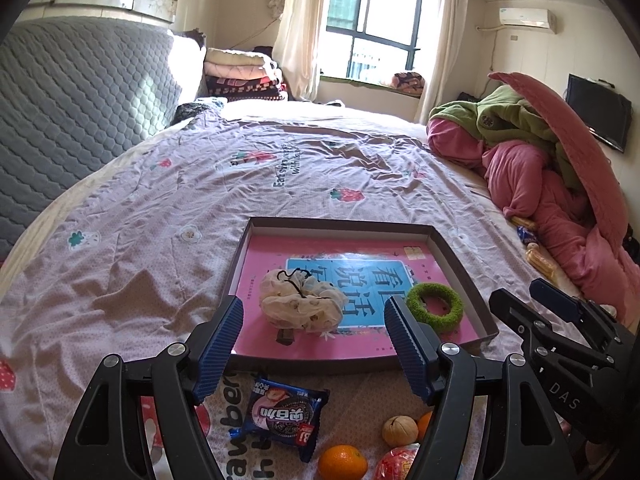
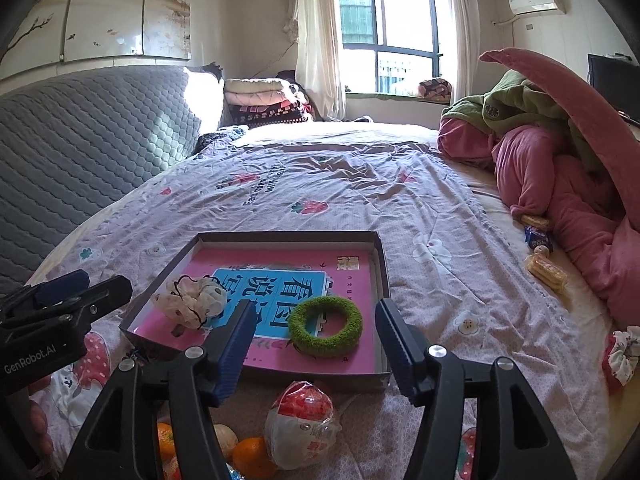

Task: Organize objects
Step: 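Withdraw both open tools up and away from the tray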

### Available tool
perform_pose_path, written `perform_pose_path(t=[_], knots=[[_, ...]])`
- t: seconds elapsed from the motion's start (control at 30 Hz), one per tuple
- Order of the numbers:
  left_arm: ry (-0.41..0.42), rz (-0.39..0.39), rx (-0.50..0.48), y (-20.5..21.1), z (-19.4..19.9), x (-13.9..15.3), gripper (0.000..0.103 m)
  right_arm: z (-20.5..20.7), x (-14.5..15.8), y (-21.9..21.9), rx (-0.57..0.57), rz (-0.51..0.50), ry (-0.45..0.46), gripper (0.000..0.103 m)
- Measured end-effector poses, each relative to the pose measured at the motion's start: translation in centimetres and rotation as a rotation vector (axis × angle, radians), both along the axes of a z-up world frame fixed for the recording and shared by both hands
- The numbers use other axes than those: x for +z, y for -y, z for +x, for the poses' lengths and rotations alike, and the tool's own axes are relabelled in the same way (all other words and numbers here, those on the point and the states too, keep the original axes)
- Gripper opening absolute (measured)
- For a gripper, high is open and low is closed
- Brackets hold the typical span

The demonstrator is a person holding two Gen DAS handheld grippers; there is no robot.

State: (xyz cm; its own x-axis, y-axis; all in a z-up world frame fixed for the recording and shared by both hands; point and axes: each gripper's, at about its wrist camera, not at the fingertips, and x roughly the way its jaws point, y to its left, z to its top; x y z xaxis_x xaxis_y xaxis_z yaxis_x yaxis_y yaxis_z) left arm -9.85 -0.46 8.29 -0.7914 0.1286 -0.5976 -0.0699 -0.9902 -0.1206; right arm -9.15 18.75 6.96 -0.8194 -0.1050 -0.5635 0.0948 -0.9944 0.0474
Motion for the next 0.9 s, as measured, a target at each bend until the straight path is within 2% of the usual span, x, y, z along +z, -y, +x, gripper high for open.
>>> perform_pose_path(t=[0.33,0.9], knots=[[-0.016,-0.023,0.001,0.0,1.6,0.1,0.075,1.1,0.4,0.7,0.019,0.012,-0.022,0.062],[0.038,-0.027,-0.011,0.9,3.2,-2.0,0.075,2.5,-0.2,0.6,0.040,0.046,-0.010,0.063]])
